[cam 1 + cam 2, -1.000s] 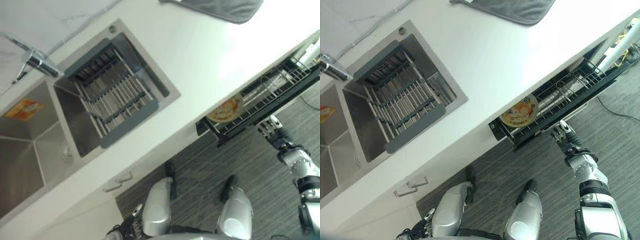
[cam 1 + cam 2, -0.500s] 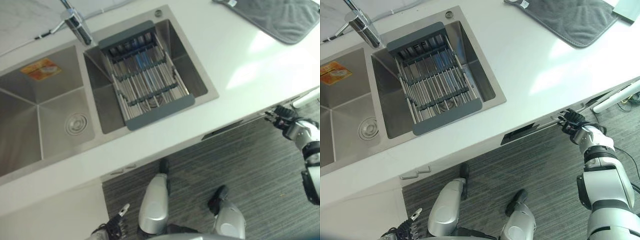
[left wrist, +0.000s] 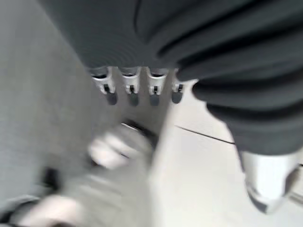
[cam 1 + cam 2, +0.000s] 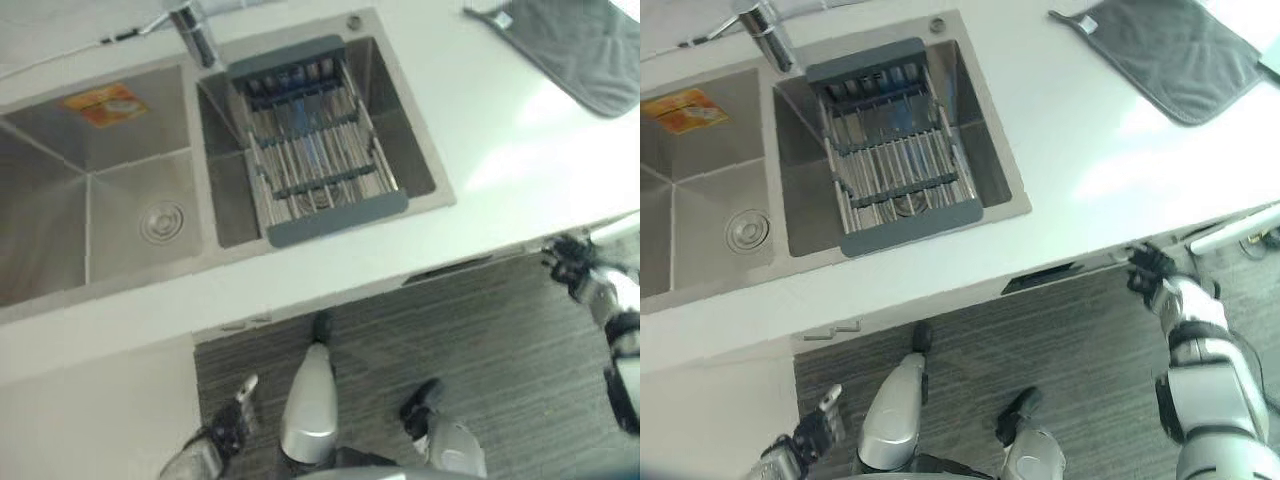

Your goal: Place the dishes in the dishwasher.

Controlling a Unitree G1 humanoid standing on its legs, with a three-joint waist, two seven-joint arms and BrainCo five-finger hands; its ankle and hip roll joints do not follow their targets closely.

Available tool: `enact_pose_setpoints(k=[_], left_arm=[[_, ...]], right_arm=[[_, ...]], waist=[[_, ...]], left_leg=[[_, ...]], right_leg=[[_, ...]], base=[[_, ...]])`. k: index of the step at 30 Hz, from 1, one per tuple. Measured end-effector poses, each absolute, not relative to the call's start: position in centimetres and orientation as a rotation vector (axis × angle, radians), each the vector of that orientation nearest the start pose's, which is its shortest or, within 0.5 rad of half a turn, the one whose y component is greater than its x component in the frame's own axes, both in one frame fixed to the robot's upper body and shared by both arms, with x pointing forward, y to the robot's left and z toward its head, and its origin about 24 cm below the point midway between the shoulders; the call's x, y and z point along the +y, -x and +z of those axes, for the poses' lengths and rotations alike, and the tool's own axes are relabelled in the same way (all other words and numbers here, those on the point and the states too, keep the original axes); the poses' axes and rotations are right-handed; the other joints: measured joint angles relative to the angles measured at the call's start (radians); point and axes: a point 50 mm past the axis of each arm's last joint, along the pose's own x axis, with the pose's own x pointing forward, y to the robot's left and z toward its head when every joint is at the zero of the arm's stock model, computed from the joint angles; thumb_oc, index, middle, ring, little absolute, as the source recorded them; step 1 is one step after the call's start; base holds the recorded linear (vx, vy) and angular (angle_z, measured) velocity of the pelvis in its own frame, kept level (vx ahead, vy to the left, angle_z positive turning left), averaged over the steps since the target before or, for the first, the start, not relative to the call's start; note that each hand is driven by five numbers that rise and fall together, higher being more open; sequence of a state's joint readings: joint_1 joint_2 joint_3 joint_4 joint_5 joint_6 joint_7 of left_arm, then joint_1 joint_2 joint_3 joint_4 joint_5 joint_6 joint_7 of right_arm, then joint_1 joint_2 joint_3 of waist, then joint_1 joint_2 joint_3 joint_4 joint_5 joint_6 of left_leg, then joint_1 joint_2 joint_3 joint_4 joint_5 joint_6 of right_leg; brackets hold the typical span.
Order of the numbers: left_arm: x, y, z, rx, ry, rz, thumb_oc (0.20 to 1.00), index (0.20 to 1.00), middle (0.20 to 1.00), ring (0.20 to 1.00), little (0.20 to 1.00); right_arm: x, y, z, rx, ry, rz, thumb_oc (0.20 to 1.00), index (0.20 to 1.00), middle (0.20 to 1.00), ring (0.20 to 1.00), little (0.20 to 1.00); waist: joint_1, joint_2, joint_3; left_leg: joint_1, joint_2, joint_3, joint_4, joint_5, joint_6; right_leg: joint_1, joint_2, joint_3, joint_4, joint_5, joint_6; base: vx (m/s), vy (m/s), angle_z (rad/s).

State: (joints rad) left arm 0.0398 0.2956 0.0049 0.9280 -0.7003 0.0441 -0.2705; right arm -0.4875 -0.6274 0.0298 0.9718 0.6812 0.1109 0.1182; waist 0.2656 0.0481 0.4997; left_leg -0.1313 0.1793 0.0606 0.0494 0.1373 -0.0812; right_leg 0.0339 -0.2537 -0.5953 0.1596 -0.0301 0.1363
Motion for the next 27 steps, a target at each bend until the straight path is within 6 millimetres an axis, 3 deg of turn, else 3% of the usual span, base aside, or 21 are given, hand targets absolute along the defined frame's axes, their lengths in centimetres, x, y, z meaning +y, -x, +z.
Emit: enact_pose_setpoints(k=[2,4,6,7,10,15,19,23,27], left_arm=[[24.7,-13.1,-13.5,0.869,0.502,0.250,1.000,1.000,1.000,1.000,1.000],[24.1,-13.1,-13.7,0.872,0.501,0.247,1.000,1.000,1.000,1.000,1.000],[23.7,-12.9,-14.0,0.878,0.503,0.248,1.000,1.000,1.000,1.000,1.000],[23.6,-12.2,-14.3,0.898,0.502,0.261,1.000,1.000,1.000,1.000,1.000],[23.7,-10.9,-14.8,0.943,0.497,0.281,1.000,1.000,1.000,1.000,1.000],[23.5,-11.2,-14.6,0.900,0.498,0.257,1.000,1.000,1.000,1.000,1.000],[23.0,-10.5,-14.9,0.923,0.498,0.204,1.000,1.000,1.000,1.000,1.000],[21.9,-10.1,-15.1,0.971,0.458,0.103,1.000,1.000,1.000,1.000,1.000],[21.4,-10.8,-15.1,0.975,0.429,0.045,1.000,1.000,1.000,1.000,1.000]], right_arm=[[-28.8,-28.4,-2.4,0.529,-0.267,-0.210,1.000,1.000,1.000,1.000,1.000],[-24.9,-24.3,-8.0,0.688,-0.393,-0.205,1.000,1.000,1.000,1.000,1.000],[-23.1,-19.7,-11.8,0.857,-0.455,-0.249,1.000,1.000,1.000,1.000,1.000],[-23.2,-17.3,-13.2,0.923,-0.465,-0.316,1.000,1.000,1.000,1.000,1.000],[-25.9,-14.9,-13.5,0.896,-0.493,-0.514,1.000,1.000,1.000,1.000,1.000],[-28.4,-13.3,-13.2,0.864,-0.440,-0.661,1.000,1.000,1.000,1.000,1.000],[-28.8,-10.9,-13.9,0.918,-0.417,-0.692,1.000,1.000,1.000,1.000,1.000],[-28.3,-8.9,-14.6,0.975,-0.428,-0.649,1.000,1.000,1.000,1.000,1.000],[-27.6,-8.7,-14.8,1.006,-0.365,-0.545,1.000,1.000,1.000,1.000,1.000]], waist=[[-0.022,-0.017,-0.025],[-0.045,-0.026,-0.057],[-0.057,-0.027,-0.091],[-0.068,-0.030,-0.117],[-0.120,-0.033,-0.165],[-0.154,-0.031,-0.213],[-0.164,-0.025,-0.234],[-0.213,-0.015,-0.243],[-0.245,0.000,-0.259]], left_leg=[[0.020,0.000,0.016,-0.007,-0.009,-0.003],[0.033,0.000,0.032,-0.014,-0.007,-0.008],[0.041,-0.001,0.046,-0.016,-0.010,-0.009],[0.055,-0.001,0.066,-0.029,-0.010,-0.008],[0.082,0.002,0.096,-0.051,-0.010,-0.008],[0.083,0.007,0.120,-0.070,-0.018,0.002],[0.094,0.004,0.143,-0.084,-0.013,0.009],[0.107,0.002,0.168,-0.084,-0.013,0.008],[0.126,0.002,0.183,-0.092,-0.015,0.006]], right_leg=[[0.011,0.000,0.011,0.000,-0.002,0.000],[0.011,-0.001,0.024,-0.004,0.000,-0.004],[0.013,-0.002,0.031,-0.011,0.005,0.005],[0.015,-0.002,0.042,-0.020,0.011,0.013],[0.013,0.002,0.072,-0.031,0.012,0.011],[-0.008,0.006,0.097,-0.035,0.009,0.013],[-0.025,0.005,0.121,-0.034,0.010,0.013],[-0.020,0.008,0.140,-0.053,0.029,0.005],[-0.001,0.014,0.150,-0.089,0.043,0.013]], base=[[0.00,-0.066,-0.17],[-0.01,-0.064,-0.15],[-0.03,-0.042,-0.17],[-0.06,-0.021,-0.26],[-0.06,-0.024,-0.29],[-0.04,-0.021,-0.15],[-0.03,-0.005,-0.12],[-0.02,0.024,-0.15],[-0.03,0.031,-0.11]])
